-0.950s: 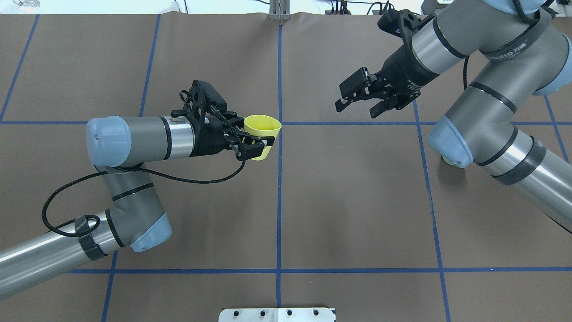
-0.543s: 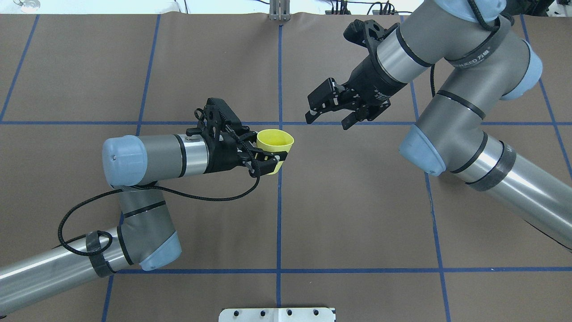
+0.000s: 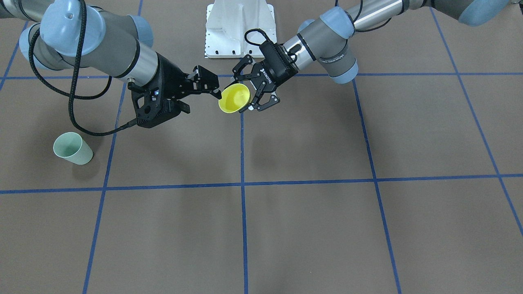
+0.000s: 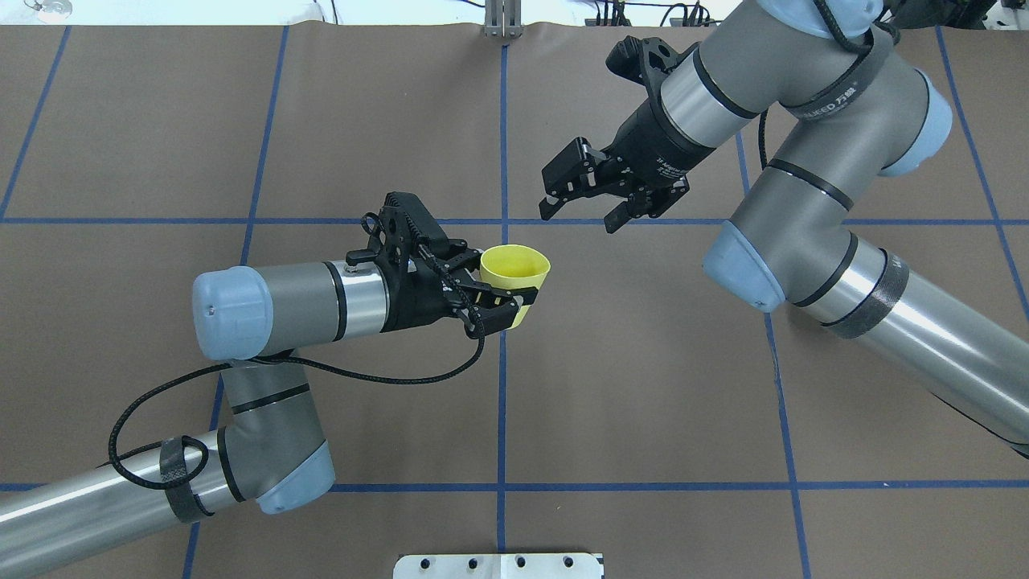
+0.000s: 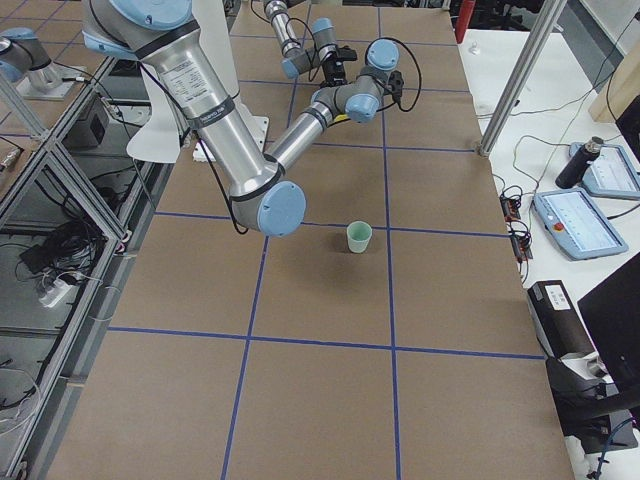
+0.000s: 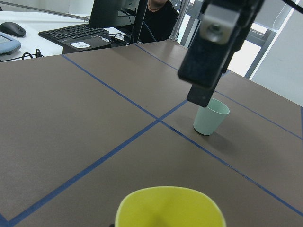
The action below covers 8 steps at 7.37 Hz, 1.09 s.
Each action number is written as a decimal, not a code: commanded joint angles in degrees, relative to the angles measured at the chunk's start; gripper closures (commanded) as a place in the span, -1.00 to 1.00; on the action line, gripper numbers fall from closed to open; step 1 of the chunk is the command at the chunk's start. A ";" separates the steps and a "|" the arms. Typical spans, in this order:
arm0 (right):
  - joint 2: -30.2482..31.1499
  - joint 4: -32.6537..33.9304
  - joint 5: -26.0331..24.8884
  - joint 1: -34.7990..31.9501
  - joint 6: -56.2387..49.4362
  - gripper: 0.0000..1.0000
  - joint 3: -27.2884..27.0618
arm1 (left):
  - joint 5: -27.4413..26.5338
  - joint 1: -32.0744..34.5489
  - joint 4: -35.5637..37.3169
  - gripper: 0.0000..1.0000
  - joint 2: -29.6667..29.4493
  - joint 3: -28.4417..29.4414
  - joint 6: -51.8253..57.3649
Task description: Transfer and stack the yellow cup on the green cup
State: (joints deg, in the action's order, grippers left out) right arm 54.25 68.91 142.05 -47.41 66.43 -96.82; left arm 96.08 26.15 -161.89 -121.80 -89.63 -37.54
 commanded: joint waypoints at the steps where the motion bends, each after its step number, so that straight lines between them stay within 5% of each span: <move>1: -0.28 -0.18 -0.89 0.65 0.02 -0.81 0.49 | -0.02 -0.13 0.09 1.00 -0.20 -0.10 -0.17; 8: -0.02 -0.18 -5.12 4.61 0.11 -0.69 0.93 | -0.10 -0.92 0.00 1.00 -0.46 -0.01 -0.25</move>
State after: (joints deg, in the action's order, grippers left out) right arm 54.03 68.73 137.04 -43.12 66.53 -95.95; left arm 95.98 25.28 -161.89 -122.24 -89.63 -37.86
